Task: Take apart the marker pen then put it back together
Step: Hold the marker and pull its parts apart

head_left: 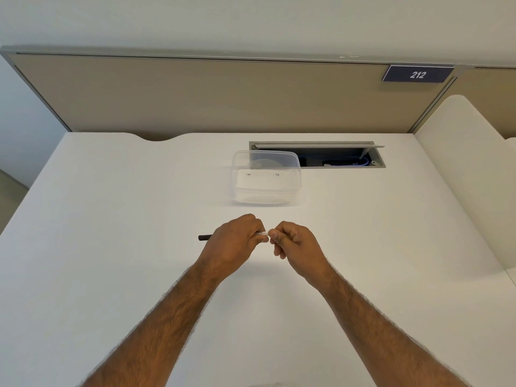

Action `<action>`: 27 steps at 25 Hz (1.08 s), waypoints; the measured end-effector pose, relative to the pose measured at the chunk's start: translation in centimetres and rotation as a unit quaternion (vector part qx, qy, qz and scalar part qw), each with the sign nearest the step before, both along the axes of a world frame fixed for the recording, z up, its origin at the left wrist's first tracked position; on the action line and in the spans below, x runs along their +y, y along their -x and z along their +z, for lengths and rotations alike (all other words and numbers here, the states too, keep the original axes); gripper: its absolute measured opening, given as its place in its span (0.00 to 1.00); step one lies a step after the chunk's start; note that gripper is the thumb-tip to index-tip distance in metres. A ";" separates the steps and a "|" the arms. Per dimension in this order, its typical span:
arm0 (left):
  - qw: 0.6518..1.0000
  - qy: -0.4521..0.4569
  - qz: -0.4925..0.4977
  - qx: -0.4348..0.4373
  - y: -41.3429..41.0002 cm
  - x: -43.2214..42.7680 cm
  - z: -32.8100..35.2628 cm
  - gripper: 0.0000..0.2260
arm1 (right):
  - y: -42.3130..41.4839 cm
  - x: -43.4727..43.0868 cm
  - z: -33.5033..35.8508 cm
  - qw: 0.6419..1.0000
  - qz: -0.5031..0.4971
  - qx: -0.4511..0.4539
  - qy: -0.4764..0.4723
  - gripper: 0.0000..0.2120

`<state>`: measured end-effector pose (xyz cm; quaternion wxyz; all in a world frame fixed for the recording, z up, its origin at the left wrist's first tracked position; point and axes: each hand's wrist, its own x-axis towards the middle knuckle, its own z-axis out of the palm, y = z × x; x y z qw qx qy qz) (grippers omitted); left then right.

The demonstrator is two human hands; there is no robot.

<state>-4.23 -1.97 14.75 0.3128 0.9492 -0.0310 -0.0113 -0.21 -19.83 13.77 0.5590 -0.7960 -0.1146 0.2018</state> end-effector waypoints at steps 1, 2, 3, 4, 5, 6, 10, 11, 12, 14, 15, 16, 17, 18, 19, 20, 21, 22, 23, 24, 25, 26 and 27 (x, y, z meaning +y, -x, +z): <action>1.000 0.008 -0.002 -0.002 0.0 0.1 0.0 0.07 | 0.1 0.1 0.0 1.000 -0.001 0.004 0.000 0.16; 1.000 0.012 -0.002 -0.004 0.0 0.1 0.1 0.06 | 0.2 0.1 0.0 1.000 -0.004 0.011 -0.002 0.19; 1.000 0.014 -0.003 -0.008 0.0 0.1 0.1 0.06 | 0.2 0.2 0.1 1.000 -0.010 0.020 -0.005 0.21; 1.000 0.014 -0.003 -0.010 0.0 0.2 0.1 0.06 | 0.3 0.2 0.1 0.999 -0.016 0.028 -0.010 0.23; 1.000 0.014 -0.002 -0.012 -0.1 0.2 0.1 0.06 | 0.2 0.2 0.2 0.999 -0.021 0.035 -0.020 0.23; 1.000 0.011 0.000 -0.010 -0.2 0.2 0.1 0.06 | 0.1 0.1 0.3 0.998 -0.025 0.038 -0.032 0.21; 1.000 0.003 0.006 0.001 -0.4 0.3 -0.2 0.06 | -0.8 -0.3 0.5 0.997 -0.023 0.032 -0.065 0.03; 1.000 0.001 0.005 0.002 -0.4 0.3 -0.3 0.06 | -1.0 -0.3 0.5 0.998 -0.012 0.027 -0.055 0.03; 1.000 -0.001 0.005 0.004 -0.4 0.3 -0.4 0.06 | -1.2 -0.4 0.4 0.999 -0.002 0.023 -0.040 0.04; 1.000 -0.002 0.006 0.005 -0.4 0.2 -0.5 0.06 | -1.4 -0.4 0.4 0.999 0.005 0.023 -0.022 0.04; 1.000 0.000 0.007 0.004 -0.4 0.2 -0.5 0.05 | -1.4 -0.4 0.5 0.999 0.006 0.025 -0.022 0.05; 1.000 0.002 0.006 0.003 -0.5 0.2 -0.5 0.05 | -1.5 -0.4 0.5 0.999 0.007 0.025 -0.022 0.05; 1.000 0.001 0.004 0.002 -0.5 0.2 -0.4 0.05 | -1.5 -0.4 0.5 0.999 0.009 0.023 -0.021 0.05; 1.000 0.000 0.002 0.002 -0.5 0.2 -0.4 0.05 | -1.5 -0.4 0.4 1.000 0.013 0.017 -0.018 0.04; 1.000 -0.001 0.000 0.002 -0.5 0.3 -0.4 0.06 | -1.5 -0.4 0.3 1.000 0.017 0.011 -0.017 0.03; 1.000 0.000 -0.001 0.003 -0.4 0.3 -0.4 0.06 | -1.6 -0.4 0.2 1.000 0.022 0.005 -0.017 0.03; 1.000 0.003 -0.001 0.004 -0.4 0.3 -0.5 0.06 | -1.6 -0.5 0.1 0.999 0.027 0.000 -0.019 0.03; 1.000 0.006 -0.003 0.005 -0.4 0.4 -0.6 0.06 | -1.5 -0.5 0.0 0.999 0.031 -0.006 -0.019 0.03; 1.000 0.009 -0.004 0.005 -0.4 0.4 -0.7 0.07 | -1.5 -0.5 -0.1 0.999 0.032 -0.011 -0.018 0.03; 1.000 0.011 -0.007 0.006 -0.3 0.5 -0.8 0.07 | -1.4 -0.4 -0.1 0.999 0.033 -0.017 -0.013 0.04; 1.000 0.012 -0.010 0.007 -0.3 0.5 -0.9 0.08 | -1.4 -0.4 -0.2 0.999 0.033 -0.023 -0.002 0.04; 1.000 0.014 -0.013 0.008 -0.3 0.5 -1.0 0.08 | -1.4 -0.4 -0.2 0.999 0.034 -0.028 0.012 0.06; 1.000 0.016 -0.014 0.009 -0.2 0.5 -1.0 0.08 | -1.3 -0.4 -0.2 0.998 0.039 -0.031 0.025 0.07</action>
